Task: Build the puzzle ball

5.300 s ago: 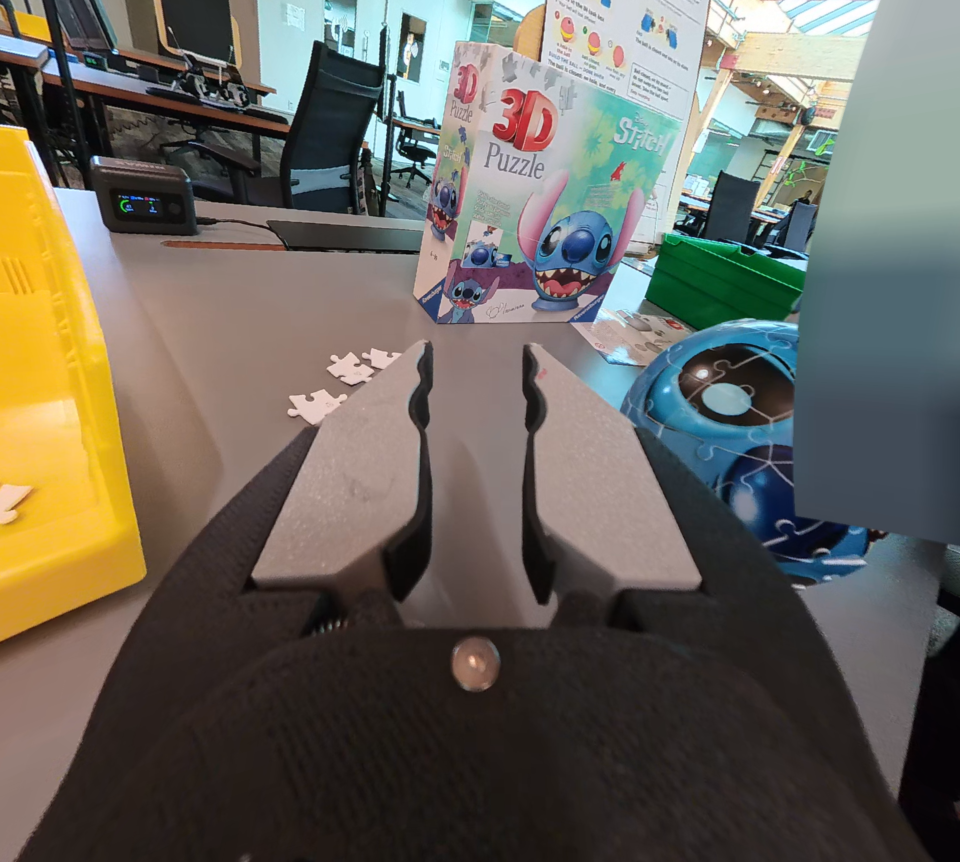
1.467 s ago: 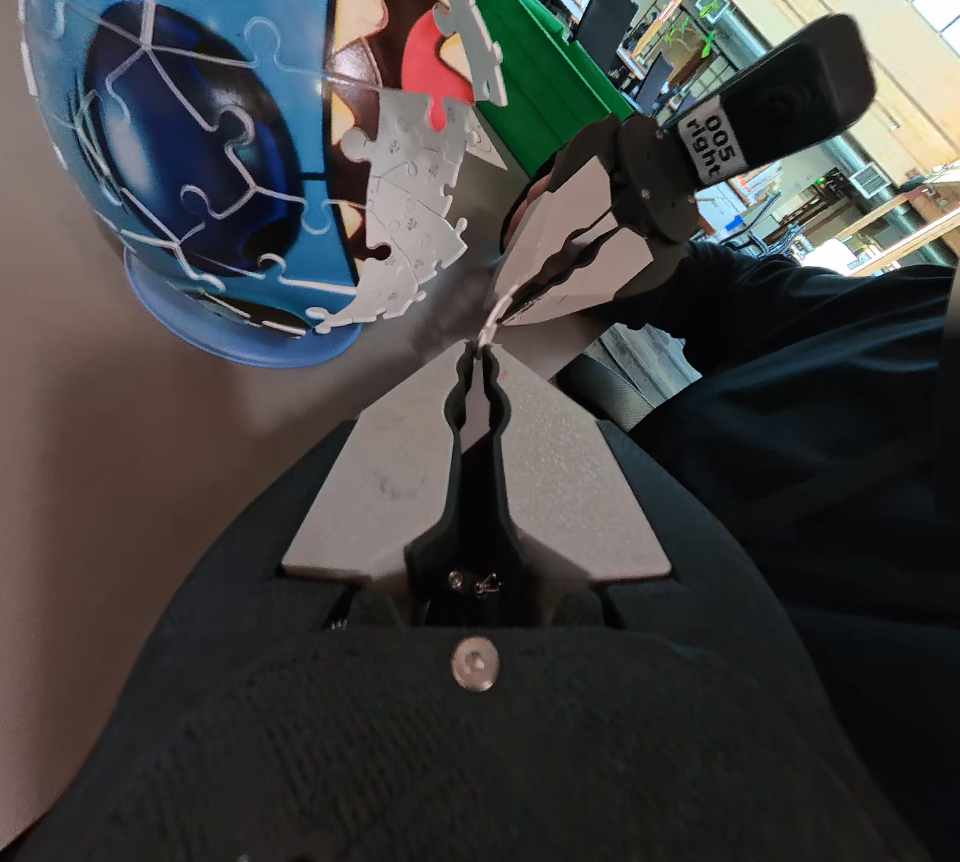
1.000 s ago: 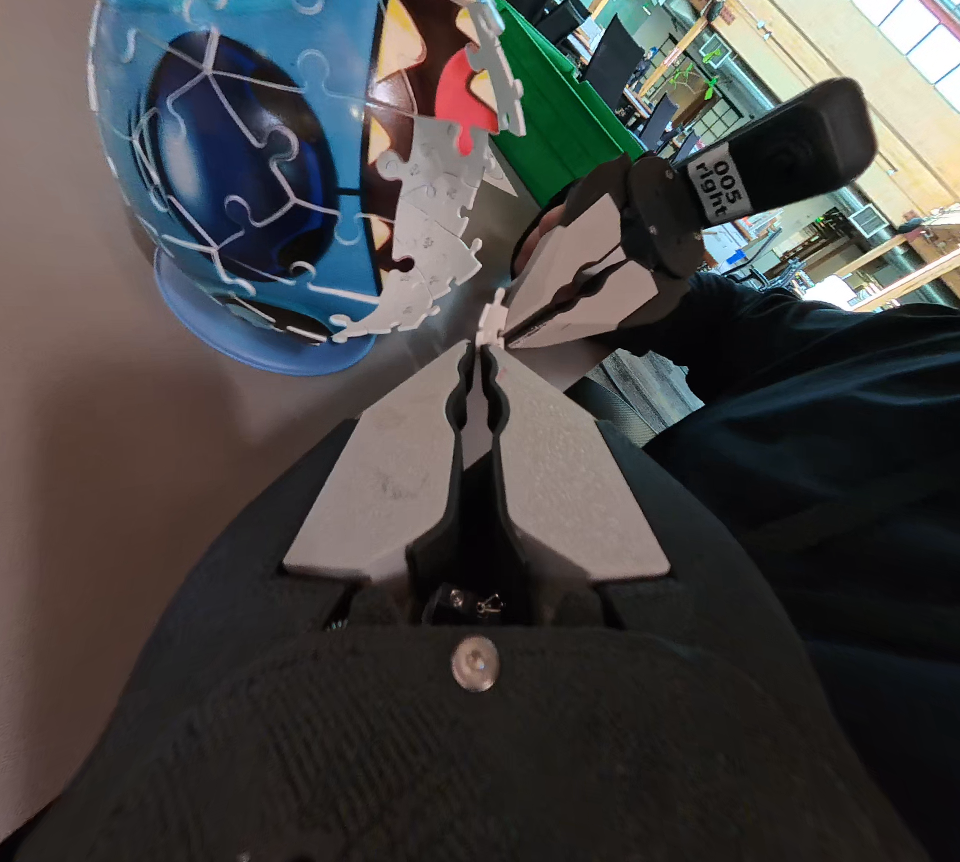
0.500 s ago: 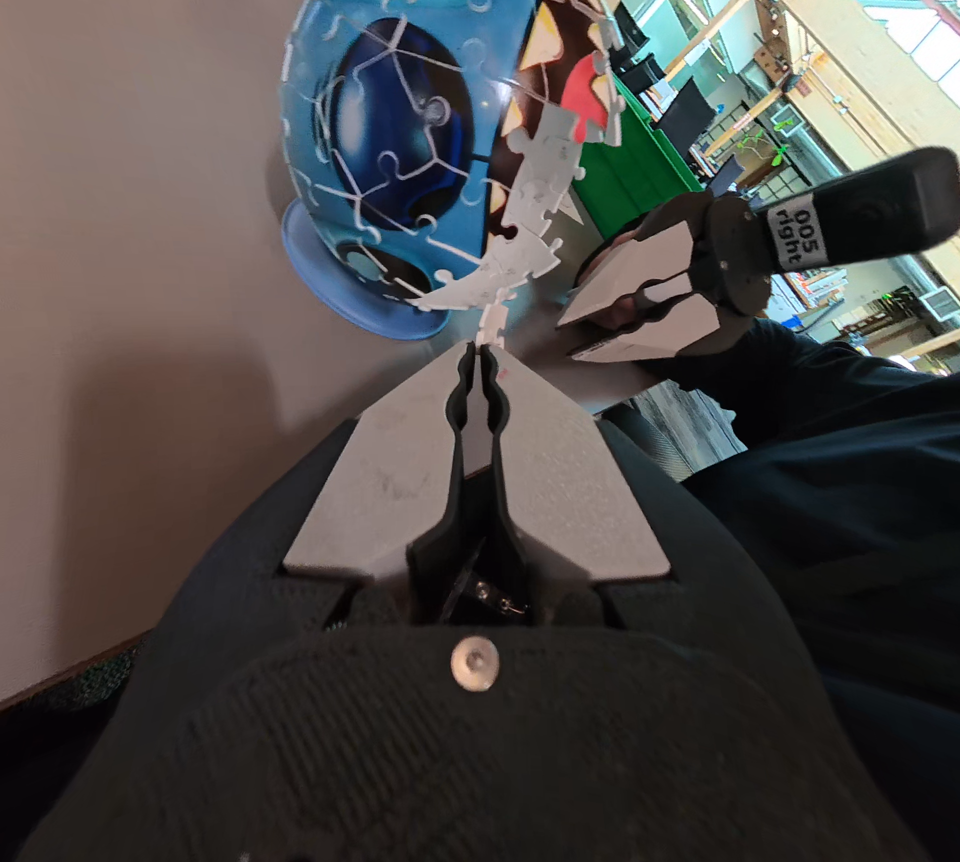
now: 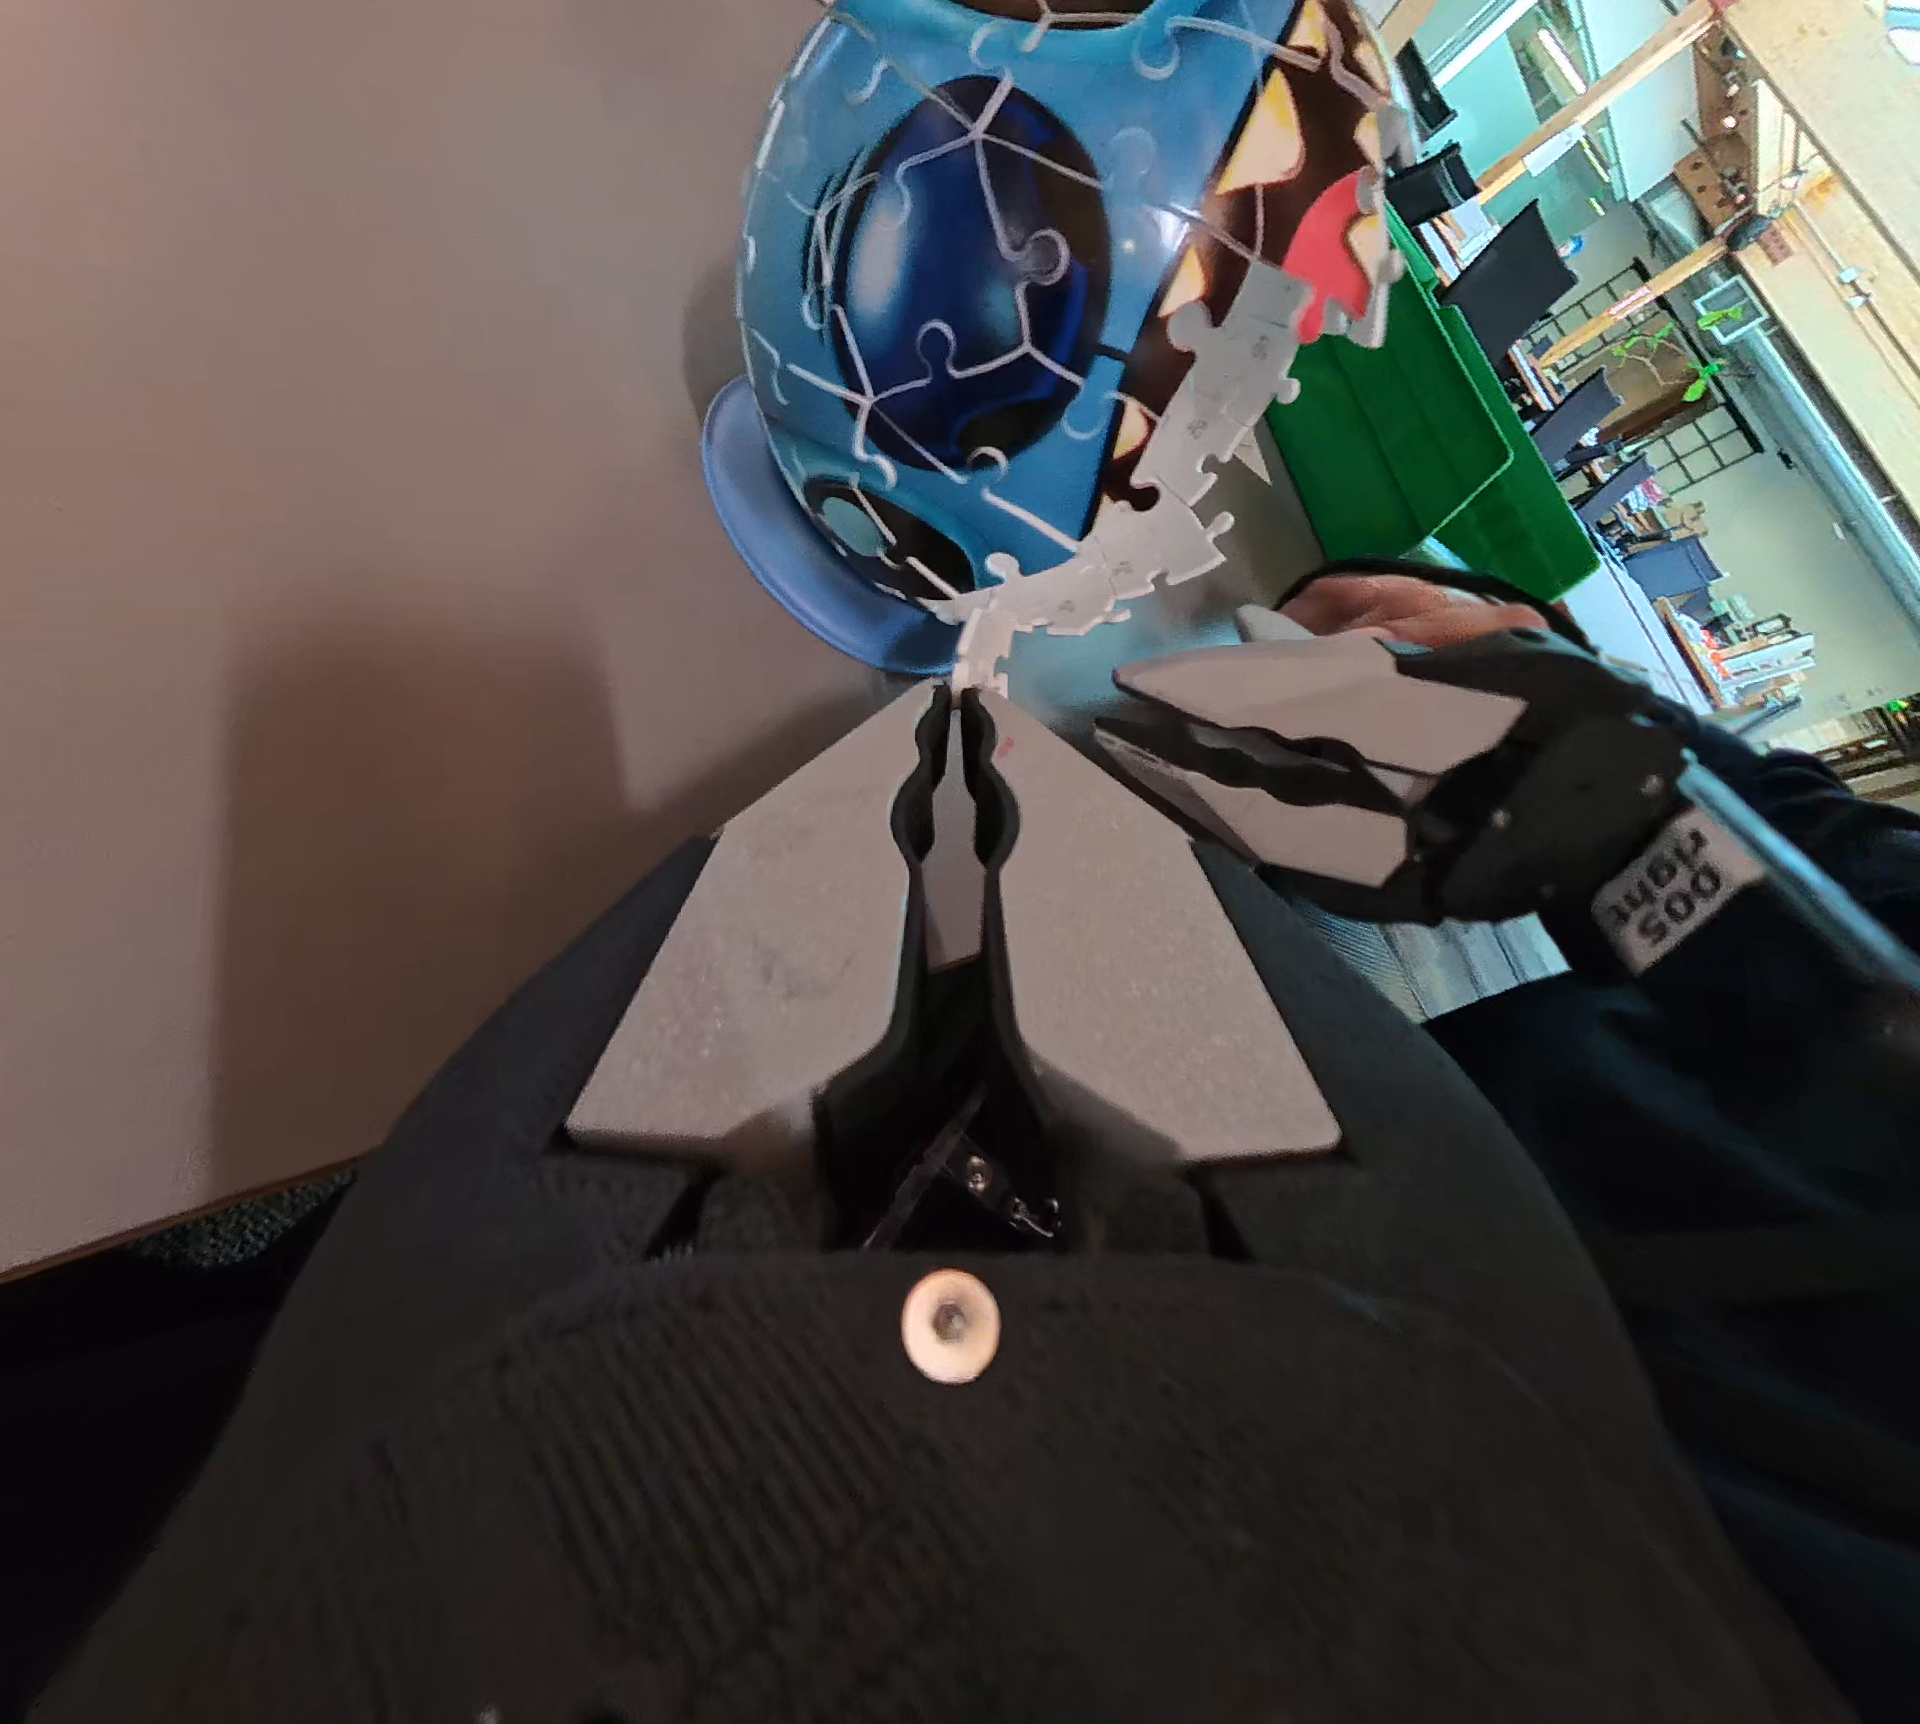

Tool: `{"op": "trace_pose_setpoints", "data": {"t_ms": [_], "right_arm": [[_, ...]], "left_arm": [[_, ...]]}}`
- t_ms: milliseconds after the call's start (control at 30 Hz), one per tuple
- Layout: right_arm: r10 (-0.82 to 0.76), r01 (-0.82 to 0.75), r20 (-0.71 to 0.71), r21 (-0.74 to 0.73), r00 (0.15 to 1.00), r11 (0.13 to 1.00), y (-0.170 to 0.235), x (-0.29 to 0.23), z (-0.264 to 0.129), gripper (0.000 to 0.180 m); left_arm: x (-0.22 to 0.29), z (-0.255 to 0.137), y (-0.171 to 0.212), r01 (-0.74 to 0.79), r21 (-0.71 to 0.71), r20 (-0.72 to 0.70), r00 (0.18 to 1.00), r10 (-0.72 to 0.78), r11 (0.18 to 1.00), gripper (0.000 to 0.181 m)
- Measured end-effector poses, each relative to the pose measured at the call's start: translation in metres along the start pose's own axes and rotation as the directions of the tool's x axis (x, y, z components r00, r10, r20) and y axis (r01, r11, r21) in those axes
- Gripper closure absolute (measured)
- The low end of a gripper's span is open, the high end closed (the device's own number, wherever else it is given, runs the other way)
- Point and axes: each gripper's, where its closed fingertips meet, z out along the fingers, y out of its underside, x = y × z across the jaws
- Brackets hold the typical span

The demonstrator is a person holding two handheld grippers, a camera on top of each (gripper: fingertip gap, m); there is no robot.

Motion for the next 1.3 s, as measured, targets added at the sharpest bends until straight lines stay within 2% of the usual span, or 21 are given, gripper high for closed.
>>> {"op": "trace_pose_setpoints", "data": {"t_ms": [67,133,367,700,933,1300], "right_arm": [[-0.067,0.067,-0.048,-0.015,0.997,0.998,-0.008,0.002,0.005,0.175],[-0.096,0.094,-0.047,-0.04,0.994,0.995,-0.01,-0.001,0.011,0.168],[-0.117,0.113,-0.034,-0.102,0.993,0.988,-0.006,-0.004,0.026,0.163],[-0.181,0.17,-0.08,-0.129,0.98,0.977,-0.006,0.0,0.026,0.16],[-0.22,0.203,-0.138,-0.127,0.966,0.971,-0.012,0.009,0.023,0.174],[-0.175,0.154,-0.165,-0.134,0.971,0.979,-0.013,0.017,0.022,0.18]], "left_arm": [[0.0,0.0,0.002,0.034,-0.008,-0.001,0.999,-0.034,0.999,0.181],[0.0,-0.001,0.003,0.065,-0.009,0.002,0.998,-0.065,0.998,0.181],[0.003,0.001,0.002,0.105,-0.01,0.01,0.994,-0.105,0.994,0.18],[0.012,0.004,0.004,0.153,-0.009,-0.014,0.988,-0.153,0.988,0.18],[0.019,0.001,0.006,0.191,-0.014,-0.05,0.98,-0.192,0.981,0.18],[0.024,-0.001,0.001,0.185,0.001,-0.091,0.979,-0.184,0.983,0.179]]}}
